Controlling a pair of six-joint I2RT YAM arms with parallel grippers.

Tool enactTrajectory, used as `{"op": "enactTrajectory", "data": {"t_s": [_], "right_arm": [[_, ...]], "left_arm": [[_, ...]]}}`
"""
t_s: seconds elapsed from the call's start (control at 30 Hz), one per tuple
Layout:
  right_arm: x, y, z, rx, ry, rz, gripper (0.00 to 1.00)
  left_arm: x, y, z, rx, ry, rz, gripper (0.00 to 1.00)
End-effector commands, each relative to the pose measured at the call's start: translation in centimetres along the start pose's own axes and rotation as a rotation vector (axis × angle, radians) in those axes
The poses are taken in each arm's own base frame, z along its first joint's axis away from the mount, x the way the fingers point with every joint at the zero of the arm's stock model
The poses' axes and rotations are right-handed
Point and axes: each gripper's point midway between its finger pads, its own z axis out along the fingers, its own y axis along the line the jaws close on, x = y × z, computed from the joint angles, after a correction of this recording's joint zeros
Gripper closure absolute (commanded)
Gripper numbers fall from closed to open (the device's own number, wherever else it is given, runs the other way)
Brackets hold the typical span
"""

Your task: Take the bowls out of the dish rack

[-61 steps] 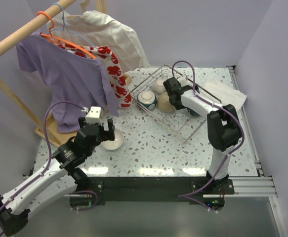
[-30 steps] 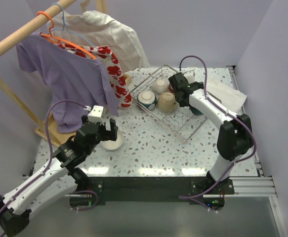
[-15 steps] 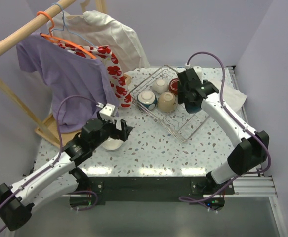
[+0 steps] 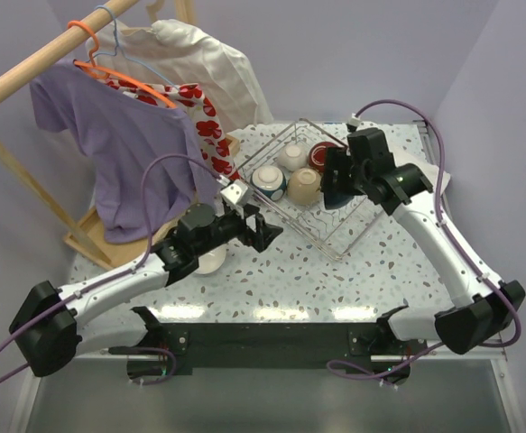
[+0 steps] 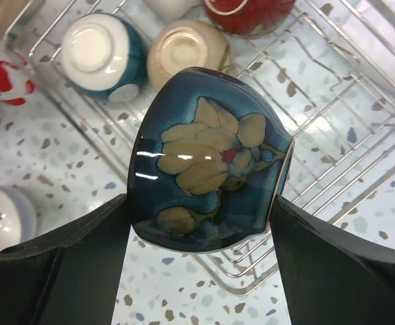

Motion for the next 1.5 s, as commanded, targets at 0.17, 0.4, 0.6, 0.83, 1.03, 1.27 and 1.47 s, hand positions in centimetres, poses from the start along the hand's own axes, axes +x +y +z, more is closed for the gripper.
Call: {"op": "enactTrajectory", "data": {"t_s": [0.17, 0.4, 0.6, 0.83, 1.03, 1.27, 1.47], "right_arm": [[-2.3, 4.8, -3.7, -0.302, -0.102, 0.091, 0.90], [-1.5, 7.0, -4.8, -0.443, -0.072, 0.130, 0.90], [-1.1, 7.9, -5.5, -0.512, -0.064, 0.152, 0.90], [-0.7, 8.3, -5.8, -0.548, -0.063, 0.175, 0.90], [-0.5, 8.3, -5.8, -0.550, -0.061, 0.194, 0.85], [-0.4, 7.9, -6.0, -0.532, -0.073, 0.204, 0.40], [-1.0, 7.5, -7.1, -0.537, -0.110, 0.196, 0.01]], "left_arm": [[-6.5, -5.7, 4.4, 0.221, -0.230, 0.153, 0.05], [-6.9, -7.1, 6.5, 0.299, -0.257, 0.144, 0.08], [-6.1, -7.3, 7.5, 0.318, -0.241, 0.112, 0.19], [-4.9, -8.4, 7.4, 0.366, -0.207, 0.084, 0.48], [-4.8, -8.7, 6.5, 0.378, -0.207, 0.070, 0.81], [-4.2, -8.1, 5.4, 0.345, -0.173, 0.088, 1.00], [-2.9, -7.1, 4.0, 0.285, -0.087, 0.101, 1.00]]}}
